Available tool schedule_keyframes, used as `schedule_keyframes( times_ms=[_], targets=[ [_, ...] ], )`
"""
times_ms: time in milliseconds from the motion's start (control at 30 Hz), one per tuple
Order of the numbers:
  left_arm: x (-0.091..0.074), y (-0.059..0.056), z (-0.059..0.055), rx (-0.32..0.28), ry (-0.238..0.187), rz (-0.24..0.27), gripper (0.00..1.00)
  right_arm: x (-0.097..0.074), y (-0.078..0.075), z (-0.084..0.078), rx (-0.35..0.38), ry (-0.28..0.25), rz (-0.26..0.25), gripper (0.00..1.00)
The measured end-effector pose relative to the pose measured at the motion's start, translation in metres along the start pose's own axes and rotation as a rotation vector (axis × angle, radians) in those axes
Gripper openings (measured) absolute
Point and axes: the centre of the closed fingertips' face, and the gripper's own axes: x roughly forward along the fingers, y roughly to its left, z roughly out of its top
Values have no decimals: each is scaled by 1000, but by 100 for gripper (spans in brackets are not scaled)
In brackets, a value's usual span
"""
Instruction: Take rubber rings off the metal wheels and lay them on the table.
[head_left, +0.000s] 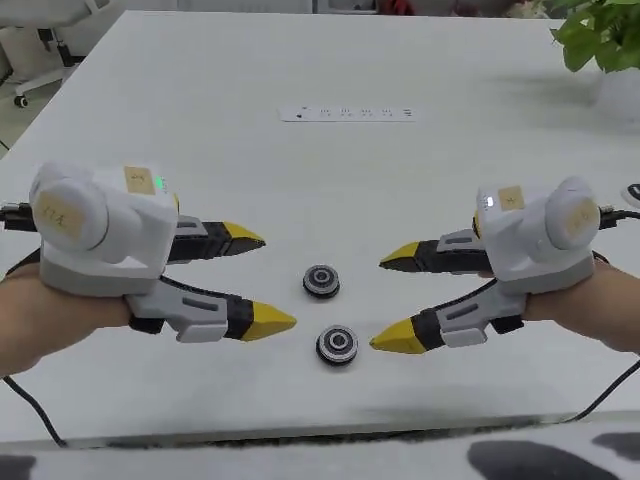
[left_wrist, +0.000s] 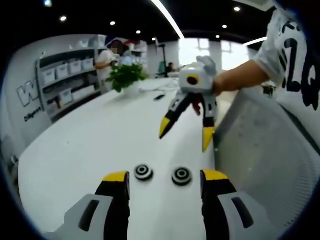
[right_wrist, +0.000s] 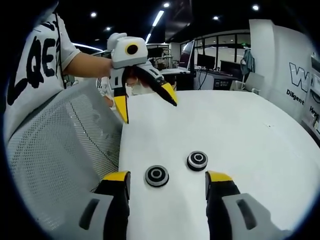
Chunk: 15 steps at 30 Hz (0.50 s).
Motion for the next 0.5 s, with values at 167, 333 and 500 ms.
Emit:
schedule_keyframes(
  times_ms=[167,333,500],
  targets=[
    [6,0,0,-21,-6,-19,56,4,3,-4,-4,13,18,56],
    [11,0,-1,-16,1,-26,55,8,2,-10,3,21,29,54],
    [16,-2,-4,-15,7,-38,54,10,3,-13,3,32,42,53]
  ],
)
